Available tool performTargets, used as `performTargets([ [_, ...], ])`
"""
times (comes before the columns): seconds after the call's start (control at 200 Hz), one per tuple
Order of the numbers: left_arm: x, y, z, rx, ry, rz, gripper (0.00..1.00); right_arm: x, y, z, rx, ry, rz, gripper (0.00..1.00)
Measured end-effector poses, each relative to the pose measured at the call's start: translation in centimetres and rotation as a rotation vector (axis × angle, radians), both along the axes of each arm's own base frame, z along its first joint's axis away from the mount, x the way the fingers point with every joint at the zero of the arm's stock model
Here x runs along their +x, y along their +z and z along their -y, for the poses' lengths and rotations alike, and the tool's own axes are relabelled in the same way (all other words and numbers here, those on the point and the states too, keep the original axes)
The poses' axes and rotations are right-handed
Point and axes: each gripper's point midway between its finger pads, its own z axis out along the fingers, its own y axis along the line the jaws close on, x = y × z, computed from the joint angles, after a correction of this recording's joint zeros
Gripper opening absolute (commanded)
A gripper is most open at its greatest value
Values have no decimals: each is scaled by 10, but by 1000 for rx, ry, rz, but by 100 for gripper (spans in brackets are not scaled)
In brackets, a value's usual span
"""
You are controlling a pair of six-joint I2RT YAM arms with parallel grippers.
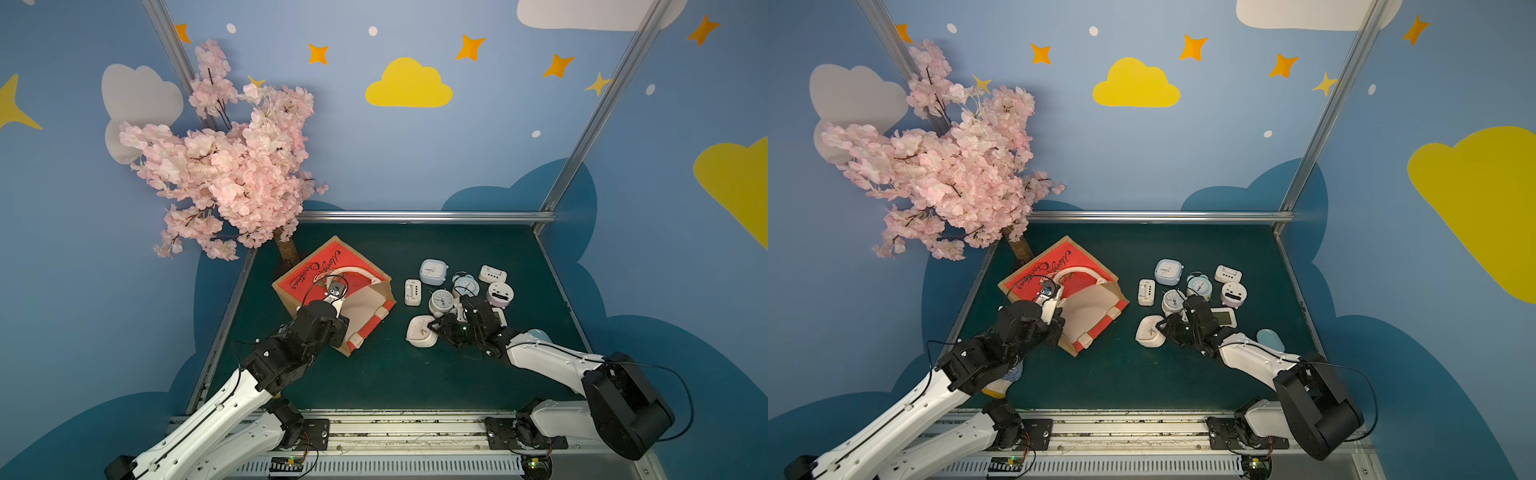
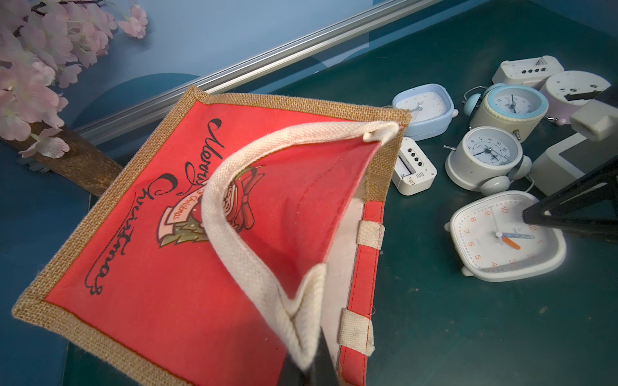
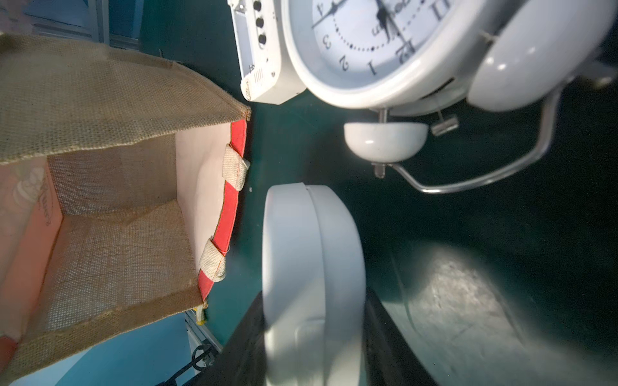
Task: Take the alarm clock out of the canvas bag
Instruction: Place the alarm at the center of the board, then place the canvas bag at the center of the board.
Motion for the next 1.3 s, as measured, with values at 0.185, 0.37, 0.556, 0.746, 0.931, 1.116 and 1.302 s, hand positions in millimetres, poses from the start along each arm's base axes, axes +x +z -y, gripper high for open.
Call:
performTargets([
  [0.185, 0, 1, 1, -6, -1, 1, 4, -16, -24, 21, -126, -9, -78, 79],
  [0.37, 2, -3, 3, -1, -6, -10, 5, -20, -12, 37, -183, -35, -56, 82],
  [0.556, 6, -8, 10, -4, -17, -28, 12, -14, 20, 47, -194, -47, 45, 82],
  [0.746, 7, -6, 16, -37, -29, -26, 3, 8, 80, 60, -208, -46, 266, 82],
  [0.931, 6, 0, 18, -59, -41, -20, 8, 42, 131, 100, -270, -135, 429, 82],
  [1.116, 8, 19, 24, -98, -60, 8, 75, 67, 149, 162, -433, -242, 589, 83],
  [1.302, 9, 19, 27, -113, -63, 9, 99, 73, 111, 193, -652, -221, 718, 84],
])
